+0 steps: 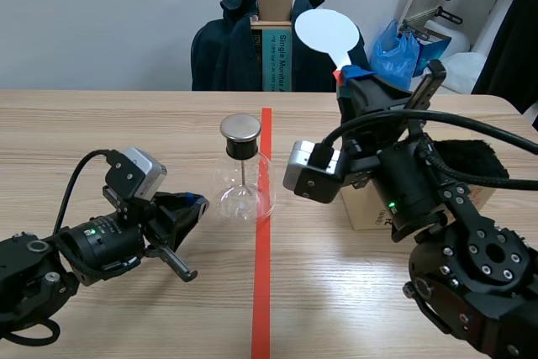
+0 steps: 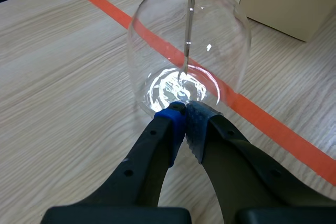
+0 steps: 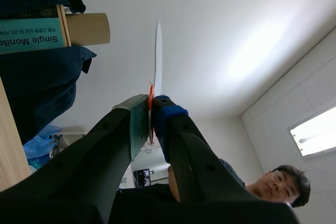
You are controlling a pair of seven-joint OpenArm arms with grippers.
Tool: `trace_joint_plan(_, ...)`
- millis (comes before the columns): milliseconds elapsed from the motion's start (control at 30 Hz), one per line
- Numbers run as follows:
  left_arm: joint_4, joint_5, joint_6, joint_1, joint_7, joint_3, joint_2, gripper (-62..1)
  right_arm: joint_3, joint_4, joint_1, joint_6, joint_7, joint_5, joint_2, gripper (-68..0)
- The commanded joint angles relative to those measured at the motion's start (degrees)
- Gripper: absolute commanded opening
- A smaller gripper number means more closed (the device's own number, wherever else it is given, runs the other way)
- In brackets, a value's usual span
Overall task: Do the electroscope experiment.
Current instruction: 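Put the plate down on the right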
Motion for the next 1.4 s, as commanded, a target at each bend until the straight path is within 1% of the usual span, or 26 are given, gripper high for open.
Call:
trace_joint_plan(0,2.6,-0.3,0.3,1.7,-1.2,-0.4,-1.2,-57.7,0.5,1.0,1.1,-3.3,0.0,0.0,0.5,-66.7)
trace_joint_plan(133,6.9,-0.3,0.5,5.2,-1.6,-0.8,-3.6,-57.7,0.6,1.0,0.9,-3.3,-0.3,0.0,2.0,-66.7)
trace_joint_plan(300,14.8,-0.3,0.5,11.3,-1.6,-3.0,-7.5,-57.7,2.4,1.0,-1.3,-3.3,-0.7,0.4,5.0,-66.7)
trace_joint_plan(333,16.6,-0.3,0.5,12.8,-1.6,-3.7,-8.3,-56.5,3.0,1.0,-2.0,-3.3,-0.7,0.8,5.7,-66.7)
trace_joint_plan(367,18.3,-0.3,0.5,14.4,-1.6,-4.5,-9.1,-52.8,3.6,1.0,-2.7,-3.3,-0.7,1.2,6.4,-66.7)
trace_joint_plan(467,23.8,-0.3,0.5,19.5,-1.6,-6.8,-11.2,-35.4,5.7,1.0,-4.8,-3.3,-0.7,3.0,8.5,-66.7)
trace_joint_plan(567,29.6,-0.3,0.5,25.2,-1.4,-9.3,-13.4,-22.3,7.8,1.0,-6.4,-3.3,-0.6,5.3,10.3,-66.7)
trace_joint_plan(633,34.3,-0.4,0.5,29.5,-0.9,-11.1,-15.3,-11.2,8.9,1.0,-7.3,-3.3,-0.2,7.0,11.2,-66.7)
trace_joint_plan(667,36.7,-0.4,0.5,31.8,-0.9,-12.1,-16.2,-6.8,9.2,1.0,-7.6,-3.3,-0.2,8.0,11.4,-66.7)
trace_joint_plan(733,41.6,-0.4,0.5,36.6,-0.8,-14.6,-17.9,-2.3,9.7,1.0,-8.3,-3.3,0.0,9.3,11.6,-66.7)
trace_joint_plan(800,46.7,-0.8,0.5,41.5,-0.7,-17.9,-19.3,-0.8,9.7,1.0,-9.0,-3.3,0.0,10.4,11.7,-66.7)
trace_joint_plan(900,54.4,-1.1,0.5,48.0,0.6,-23.1,-20.4,-0.6,9.6,1.0,-10.4,-3.3,0.7,11.3,11.7,-66.7)
trace_joint_plan(1000,61.7,-2.3,0.4,53.4,4.7,-28.1,-20.5,-0.6,9.4,0.9,-11.5,-3.3,2.4,12.7,11.4,-66.7)
trace_joint_plan(1067,65.5,-2.3,0.3,56.2,7.2,-30.7,-20.5,-0.6,9.4,0.9,-11.9,-3.3,3.0,12.7,10.5,-66.7)
trace_joint_plan(1200,69.7,-2.3,0.3,59.1,8.1,-32.8,-20.4,-0.6,9.4,0.8,-12.0,-3.1,3.7,12.5,8.7,-66.7)
trace_joint_plan(1333,70.9,-2.3,0.3,59.7,10.4,-33.0,-20.3,-0.6,9.4,0.2,-12.0,1.1,4.5,12.5,7.6,-66.7)
trace_joint_plan(1367,70.9,-2.3,0.3,59.7,10.5,-33.0,-20.3,-0.6,9.4,-0.3,-12.0,1.7,5.0,12.5,7.3,-66.7)
